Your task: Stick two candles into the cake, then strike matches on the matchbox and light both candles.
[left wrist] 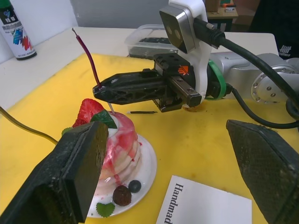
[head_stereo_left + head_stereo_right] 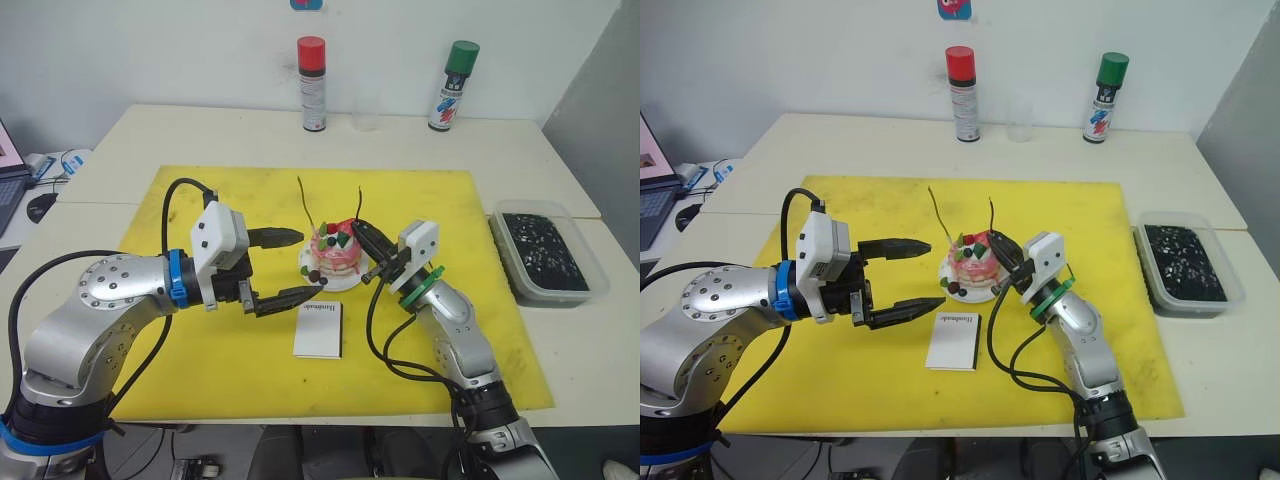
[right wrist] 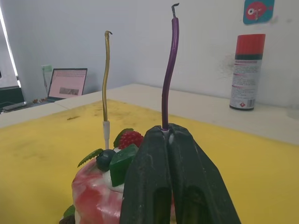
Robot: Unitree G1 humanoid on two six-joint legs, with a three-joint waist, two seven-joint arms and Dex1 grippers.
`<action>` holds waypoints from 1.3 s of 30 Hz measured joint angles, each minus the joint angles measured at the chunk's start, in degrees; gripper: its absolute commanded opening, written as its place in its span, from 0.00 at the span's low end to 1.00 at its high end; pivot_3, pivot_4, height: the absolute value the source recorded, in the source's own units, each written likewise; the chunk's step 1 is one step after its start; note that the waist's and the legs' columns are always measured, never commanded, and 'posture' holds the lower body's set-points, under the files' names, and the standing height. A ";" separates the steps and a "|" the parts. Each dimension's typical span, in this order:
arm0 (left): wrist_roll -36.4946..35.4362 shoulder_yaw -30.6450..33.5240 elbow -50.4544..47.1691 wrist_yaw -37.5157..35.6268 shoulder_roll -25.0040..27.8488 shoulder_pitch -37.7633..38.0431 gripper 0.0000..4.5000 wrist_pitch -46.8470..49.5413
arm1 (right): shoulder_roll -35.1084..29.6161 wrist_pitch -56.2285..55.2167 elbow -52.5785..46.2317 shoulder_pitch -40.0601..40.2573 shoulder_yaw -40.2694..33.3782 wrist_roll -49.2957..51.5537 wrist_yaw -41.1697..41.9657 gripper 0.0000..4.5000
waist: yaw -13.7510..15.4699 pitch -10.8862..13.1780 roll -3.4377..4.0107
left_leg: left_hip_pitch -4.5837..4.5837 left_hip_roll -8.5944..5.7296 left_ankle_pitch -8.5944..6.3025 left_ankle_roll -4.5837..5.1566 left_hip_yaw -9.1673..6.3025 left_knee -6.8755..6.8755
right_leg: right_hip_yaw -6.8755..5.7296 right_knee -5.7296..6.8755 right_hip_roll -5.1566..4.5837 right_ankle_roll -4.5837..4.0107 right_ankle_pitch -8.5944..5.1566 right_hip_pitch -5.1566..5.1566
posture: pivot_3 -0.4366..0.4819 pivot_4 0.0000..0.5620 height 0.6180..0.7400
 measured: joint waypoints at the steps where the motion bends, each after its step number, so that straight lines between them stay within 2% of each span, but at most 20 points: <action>1: 0.00 -0.01 0.00 -0.01 0.00 0.00 1.00 0.00 | 0.00 -0.15 0.00 0.04 0.07 -0.20 -0.02 0.01 | 0.00 0.00 0.00 | 0.00 0.00 0.00 0.00 0.00 0.00 | 0.00 0.00 0.00 0.00 0.00 0.00 | 0.48 0.27 1.00; 15: 0.06 -0.42 0.00 -0.02 0.00 0.00 1.00 -0.07 | 2.31 -1.57 0.00 2.54 0.33 -0.54 -0.32 0.01 | -0.01 0.00 0.00 | 0.01 0.00 0.00 0.00 0.00 0.00 | 0.01 0.02 0.00 0.00 0.00 0.00 | 0.48 0.27 1.00; 34: 0.17 -1.53 0.00 -0.02 0.00 0.40 1.00 -0.70 | 2.36 -3.60 3.14 3.71 0.38 -0.49 -1.28 0.01 | -0.02 -0.02 0.00 | 0.08 0.00 0.00 0.00 0.00 0.02 | 0.01 0.07 0.00 -0.01 0.00 0.05 | 0.48 0.27 1.00; 37: 0.26 -1.61 0.00 -0.04 0.00 0.80 1.00 -0.85 | 2.37 -2.77 2.57 3.74 0.13 -0.01 -1.49 0.16 | -0.02 -0.02 0.00 | 0.08 0.00 0.00 0.00 0.00 0.02 | 0.01 0.07 0.00 -0.01 0.00 0.05 | 0.48 0.27 1.00; 39: 0.32 -1.67 0.00 -0.04 0.00 1.12 1.00 -0.92 | 2.37 -1.63 2.22 3.89 -0.11 0.29 -1.89 0.30 | -0.02 -0.01 0.01 | 0.08 0.00 0.00 0.00 0.00 0.02 | 0.02 0.08 0.00 -0.01 0.01 0.04 | 0.48 0.27 1.00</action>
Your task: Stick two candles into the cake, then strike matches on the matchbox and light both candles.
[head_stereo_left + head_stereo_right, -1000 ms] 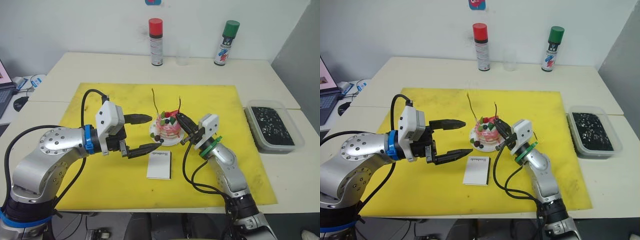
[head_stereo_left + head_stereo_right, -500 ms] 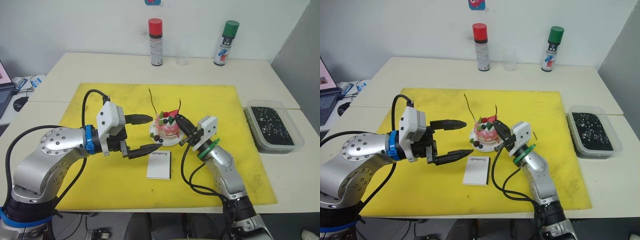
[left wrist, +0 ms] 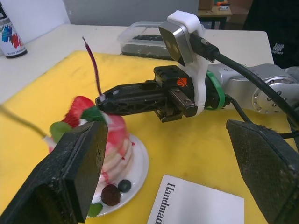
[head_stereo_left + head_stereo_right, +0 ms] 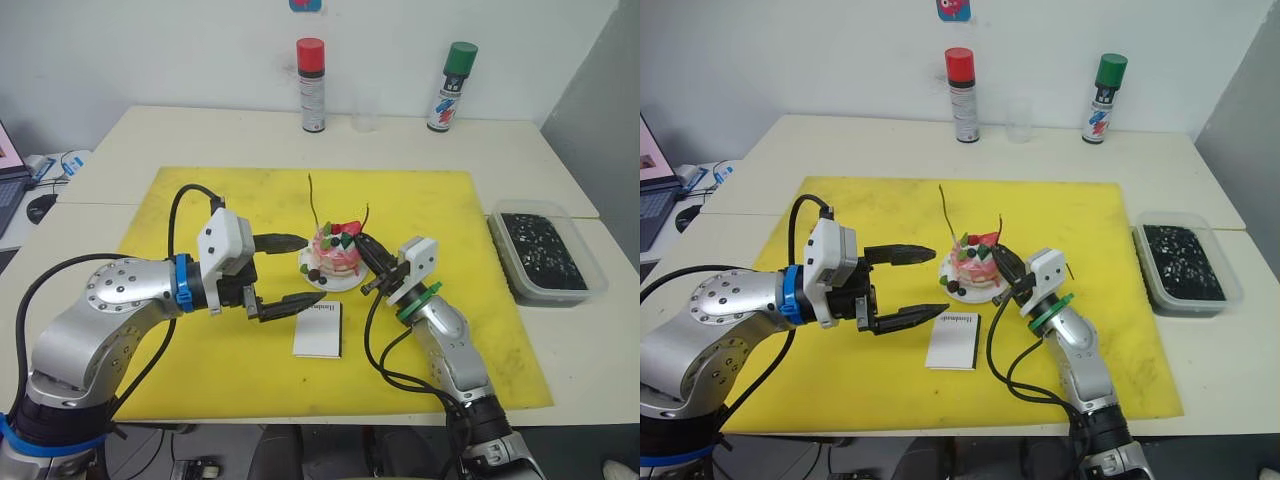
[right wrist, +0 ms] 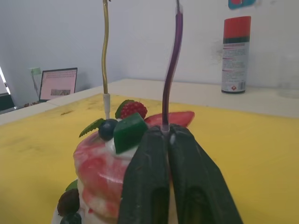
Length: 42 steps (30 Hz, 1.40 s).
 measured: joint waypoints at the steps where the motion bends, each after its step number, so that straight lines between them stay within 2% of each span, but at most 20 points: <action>1: 0.06 -0.05 0.00 0.00 0.00 0.11 1.00 -0.05 | -0.07 0.45 -0.63 -0.02 -0.20 0.10 -0.40 0.37 | 0.01 0.00 0.00 | 0.00 0.00 0.00 0.00 0.00 0.00 | 0.00 0.00 0.00 0.00 0.00 0.00 | 0.48 0.27 1.00; 3: 0.39 -0.34 0.00 0.00 0.00 0.38 1.00 -0.17 | -0.53 2.07 -2.79 -0.08 -0.56 0.26 -0.80 0.52 | 0.01 0.00 0.00 | 0.00 0.00 0.00 0.00 0.00 0.00 | 0.01 0.00 0.00 0.00 0.00 -0.01 | 0.48 0.27 1.00; 8: 0.99 -0.46 0.01 0.02 0.04 1.36 1.00 -0.22 | -3.64 5.92 -9.71 -0.07 -0.94 1.41 -0.30 0.52 | 0.02 0.00 0.00 | -0.01 0.00 0.00 0.00 0.01 -0.01 | 0.01 -0.01 0.00 0.00 -0.01 -0.01 | 0.48 0.27 1.00; 11: 0.82 -0.08 0.88 0.41 1.35 2.95 1.00 1.49 | -7.86 10.33 -15.74 1.44 -1.72 3.06 0.70 0.52 | 0.04 0.00 0.00 | -0.02 0.00 0.00 0.00 0.00 -0.01 | 0.00 -0.01 -0.01 -0.02 -0.02 -0.01 | 0.48 0.27 1.00; 14: -2.85 2.96 2.69 2.36 3.60 5.09 1.00 9.80 | -15.73 17.73 -22.49 4.74 -2.47 5.15 3.67 0.52 | 0.04 0.00 0.00 | -0.01 0.02 0.00 0.00 0.01 -0.01 | -0.01 0.00 -0.02 -0.05 -0.07 -0.02 | 0.48 0.27 1.00; 18: -10.68 5.53 5.98 5.28 5.93 6.43 1.00 24.75 | -21.25 24.60 -26.87 6.05 -2.91 7.67 6.97 0.52 | -0.02 0.01 0.00 | 0.02 0.03 0.00 0.01 -0.01 0.00 | -0.03 0.20 -0.02 0.10 -0.26 -0.08 | 0.48 0.27 1.00; 21: -20.75 8.36 11.18 5.00 6.03 5.70 1.00 36.59 | -25.84 29.62 -29.69 6.41 -1.77 9.97 10.66 0.39 | -0.01 0.01 -0.02 | 0.02 0.02 0.00 0.01 -0.06 0.01 | -0.08 0.31 0.00 0.07 -0.29 -0.10 | 0.48 0.27 1.00; 23: -26.37 8.94 14.20 4.88 6.13 4.44 1.00 43.65 | -27.92 31.91 -30.45 6.50 -0.73 10.50 12.69 0.25 | -0.01 0.02 -0.03 | 0.02 0.02 0.00 0.01 -0.10 0.02 | -0.11 0.31 0.00 0.07 -0.30 -0.10 | 0.48 0.27 1.00; 26: -30.52 8.93 17.75 5.70 5.70 1.65 1.00 49.88 | -30.46 33.81 -30.56 6.35 1.73 10.23 14.91 0.01 | 0.00 0.02 -0.03 | 0.03 -0.01 0.00 0.01 -0.09 0.04 | -0.10 0.33 -0.01 0.08 -0.30 -0.10 | 0.48 0.27 1.00; 37: -29.38 7.47 29.05 13.69 -4.69 -5.36 1.00 57.22 | -33.70 36.96 -29.87 1.75 10.09 5.58 18.74 0.01 | 0.05 0.00 -0.08 | 0.02 -0.03 0.00 0.00 -0.10 0.08 | -0.09 0.36 0.00 0.08 -0.30 -0.11 | 0.48 0.27 1.00; 42: -27.95 5.74 30.01 14.23 -6.20 -7.18 1.00 57.62 | -33.68 37.52 -28.30 0.34 12.97 3.35 19.60 0.01 | 0.06 0.00 -0.08 | 0.02 -0.04 0.00 0.00 -0.08 0.08 | -0.07 0.37 -0.01 0.08 -0.30 -0.10 | 0.48 0.27 1.00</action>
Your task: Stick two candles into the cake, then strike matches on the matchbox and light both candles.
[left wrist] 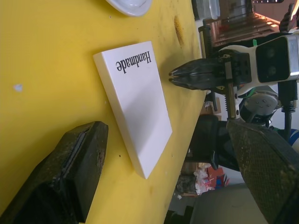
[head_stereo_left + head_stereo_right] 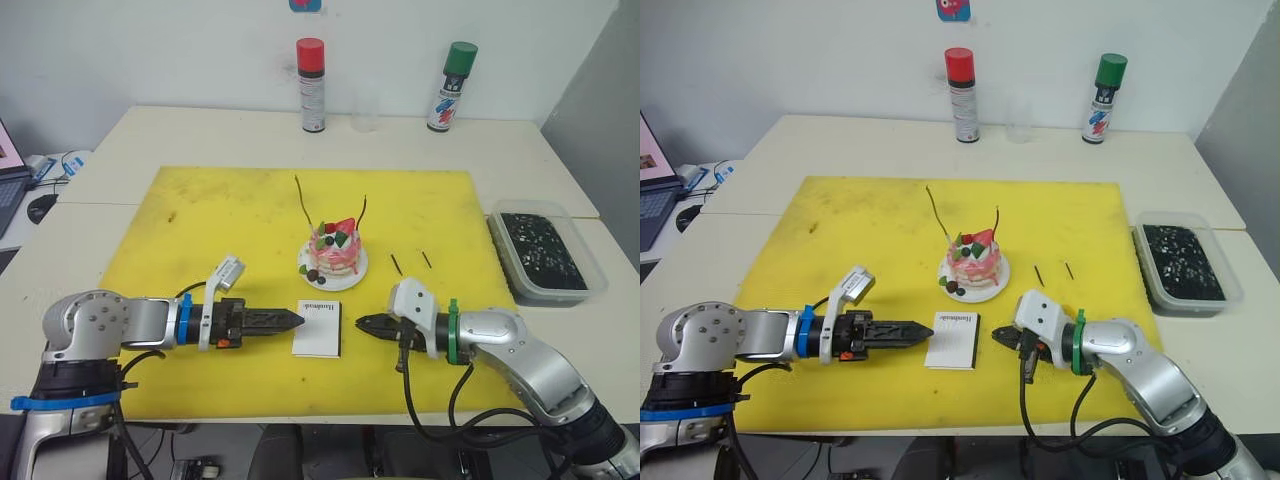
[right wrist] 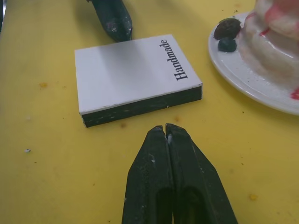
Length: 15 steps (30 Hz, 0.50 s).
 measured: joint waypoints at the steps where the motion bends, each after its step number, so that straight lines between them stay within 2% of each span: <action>1: 0.10 -0.20 0.03 0.01 -0.14 -0.02 1.00 -0.03 | 0.00 0.00 0.28 -0.11 0.21 -0.17 0.10 0.01 | 0.00 0.00 0.00 | 0.00 0.00 0.00 0.00 0.00 0.00 | 0.00 0.00 0.00 0.00 0.00 0.01 | 0.48 0.27 1.00; 7: -2.14 -1.71 0.14 2.76 -4.03 -0.72 1.00 -0.08 | 0.05 0.77 0.98 -0.90 1.85 -1.67 1.03 0.01 | 0.23 -0.01 -0.01 | 0.00 -0.05 0.00 0.00 0.02 0.05 | 0.02 -0.02 -0.06 0.04 0.02 0.05 | 0.48 0.27 1.00; 15: -2.48 -1.62 -0.04 6.07 -6.48 -0.11 1.00 -0.19 | 0.73 2.42 1.82 -2.95 3.04 -3.66 0.98 0.01 | 0.22 -0.04 -0.02 | 0.01 -0.08 0.00 0.00 0.00 0.08 | 0.01 -0.01 -0.07 0.05 0.03 0.08 | 0.48 0.27 1.00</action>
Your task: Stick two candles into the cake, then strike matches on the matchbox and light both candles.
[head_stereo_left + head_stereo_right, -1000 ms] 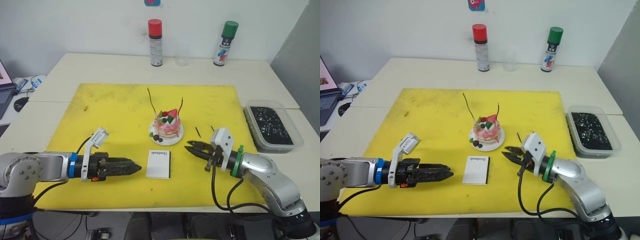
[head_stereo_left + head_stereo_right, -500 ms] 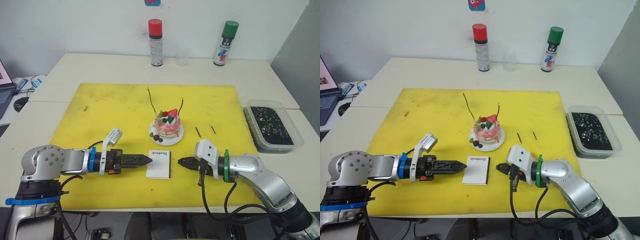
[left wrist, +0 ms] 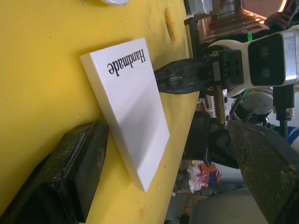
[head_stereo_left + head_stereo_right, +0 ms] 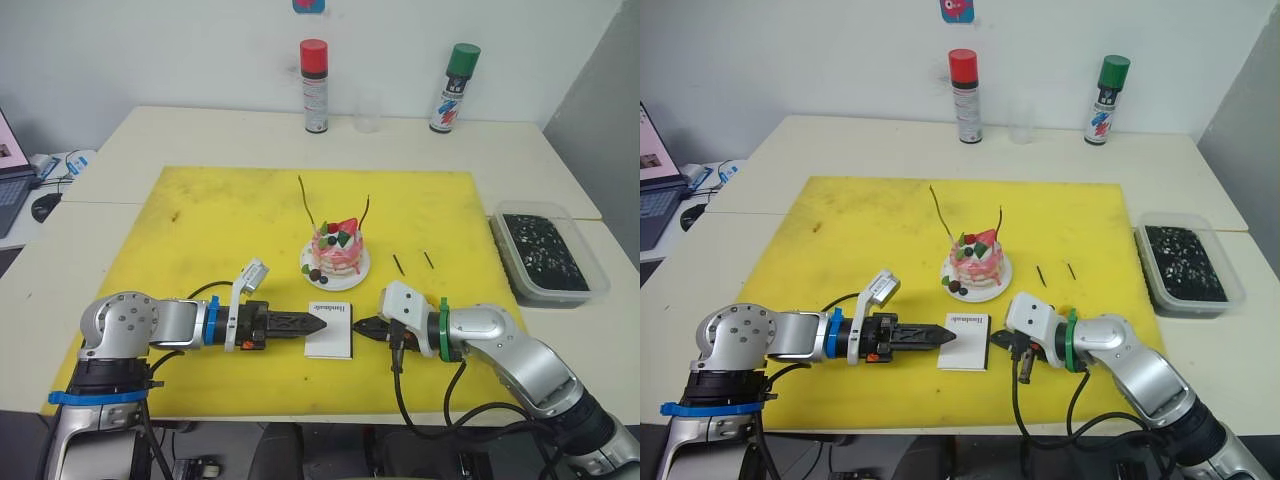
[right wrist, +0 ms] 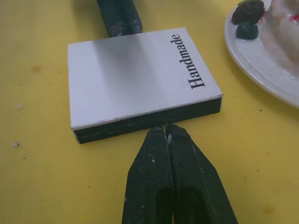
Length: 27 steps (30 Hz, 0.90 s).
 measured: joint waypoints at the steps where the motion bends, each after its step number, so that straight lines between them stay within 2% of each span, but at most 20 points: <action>1: 0.03 0.10 0.00 0.25 -0.27 0.05 1.00 -0.01 | 0.19 0.01 0.38 -0.38 0.33 -0.63 0.01 0.01 | 0.00 -0.01 0.00 | 0.00 0.00 0.00 0.00 0.00 0.02 | 0.00 0.00 0.00 0.01 0.01 0.00 | 0.48 0.27 1.00; 11: -0.05 0.98 -0.02 2.54 -2.29 0.39 1.00 -0.22 | 3.50 0.94 1.61 -3.11 2.21 -2.40 0.11 0.01 | -0.01 -0.04 0.00 | 0.03 -0.01 0.00 0.00 -0.01 0.30 | 0.01 0.05 -0.03 0.14 0.08 0.11 | 0.48 0.27 1.00; 20: 0.54 1.07 -1.47 3.42 -3.40 1.14 1.00 -0.58 | 3.99 1.92 1.61 -3.60 2.31 -2.75 0.46 0.01 | 0.08 -0.04 0.00 | 0.03 -0.04 -0.01 0.00 0.01 0.31 | 0.03 -0.02 -0.07 0.15 0.09 0.13 | 0.48 0.27 1.00; 23: 1.83 1.03 -2.21 3.70 -3.90 1.47 0.87 -1.01 | 4.07 2.51 1.58 -3.60 2.30 -2.74 0.44 0.00 | 0.08 -0.05 0.01 | 0.03 -0.06 -0.01 0.00 0.02 0.31 | 0.03 -0.08 -0.10 0.18 0.10 0.15 | 0.48 0.27 1.00; 27: 4.79 -0.07 -2.55 3.69 -4.27 2.03 0.57 -2.71 | 4.51 3.32 1.53 -3.59 2.23 -2.67 0.02 0.00 | 0.09 -0.05 0.01 | 0.03 -0.07 -0.01 0.00 0.02 0.31 | 0.05 -0.13 -0.11 0.20 0.12 0.15 | 0.48 0.27 1.00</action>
